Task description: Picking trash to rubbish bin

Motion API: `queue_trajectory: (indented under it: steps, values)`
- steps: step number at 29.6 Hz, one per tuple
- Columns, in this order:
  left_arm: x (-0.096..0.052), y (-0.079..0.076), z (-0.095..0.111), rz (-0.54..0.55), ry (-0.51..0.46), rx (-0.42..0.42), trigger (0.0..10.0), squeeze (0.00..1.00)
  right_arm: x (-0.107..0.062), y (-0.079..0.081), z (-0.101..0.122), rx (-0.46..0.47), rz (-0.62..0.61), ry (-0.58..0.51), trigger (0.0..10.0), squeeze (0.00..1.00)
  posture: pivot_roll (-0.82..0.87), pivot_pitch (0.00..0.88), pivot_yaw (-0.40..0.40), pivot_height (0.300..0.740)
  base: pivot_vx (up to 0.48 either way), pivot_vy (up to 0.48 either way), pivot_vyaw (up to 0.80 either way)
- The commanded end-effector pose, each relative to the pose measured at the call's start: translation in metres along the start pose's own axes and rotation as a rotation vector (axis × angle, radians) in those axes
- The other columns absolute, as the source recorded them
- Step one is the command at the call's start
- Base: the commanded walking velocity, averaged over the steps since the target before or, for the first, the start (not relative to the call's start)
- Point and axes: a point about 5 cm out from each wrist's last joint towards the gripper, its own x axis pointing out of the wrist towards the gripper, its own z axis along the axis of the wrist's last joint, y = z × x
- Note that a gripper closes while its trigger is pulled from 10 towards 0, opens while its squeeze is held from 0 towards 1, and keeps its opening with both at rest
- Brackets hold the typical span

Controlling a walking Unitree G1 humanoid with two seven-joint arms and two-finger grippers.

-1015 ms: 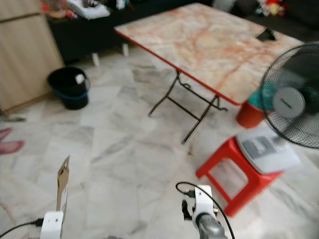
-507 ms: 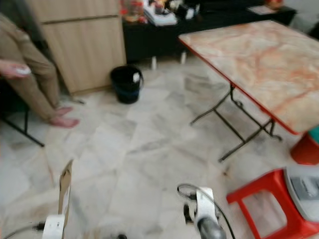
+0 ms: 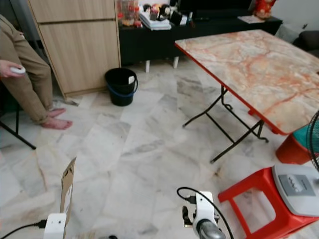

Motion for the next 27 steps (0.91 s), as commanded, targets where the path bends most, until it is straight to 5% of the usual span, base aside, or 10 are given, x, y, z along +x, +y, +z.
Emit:
queue_trajectory:
  steps: [1,12,27]
  values:
    - [-0.0020,-0.0040,-0.0069,-0.006,0.025,0.015,10.0,0.00,-0.0009,-0.0058,-0.0017,-0.010,-0.017,0.006,10.0,0.00,0.05,0.120,-0.087,0.740,0.480,0.000,0.00]
    - [-0.0024,-0.0043,-0.0082,-0.006,0.029,0.014,10.0,0.00,-0.0010,-0.0061,-0.0015,-0.019,-0.018,0.001,10.0,0.00,0.05,0.126,-0.090,0.740,0.480,0.000,0.52]
    - [-0.0030,-0.0058,-0.0094,-0.007,0.031,0.011,10.0,0.00,-0.0002,-0.0061,0.0031,-0.007,-0.016,-0.015,10.0,0.00,0.05,0.133,-0.096,0.740,0.480,0.000,0.00]
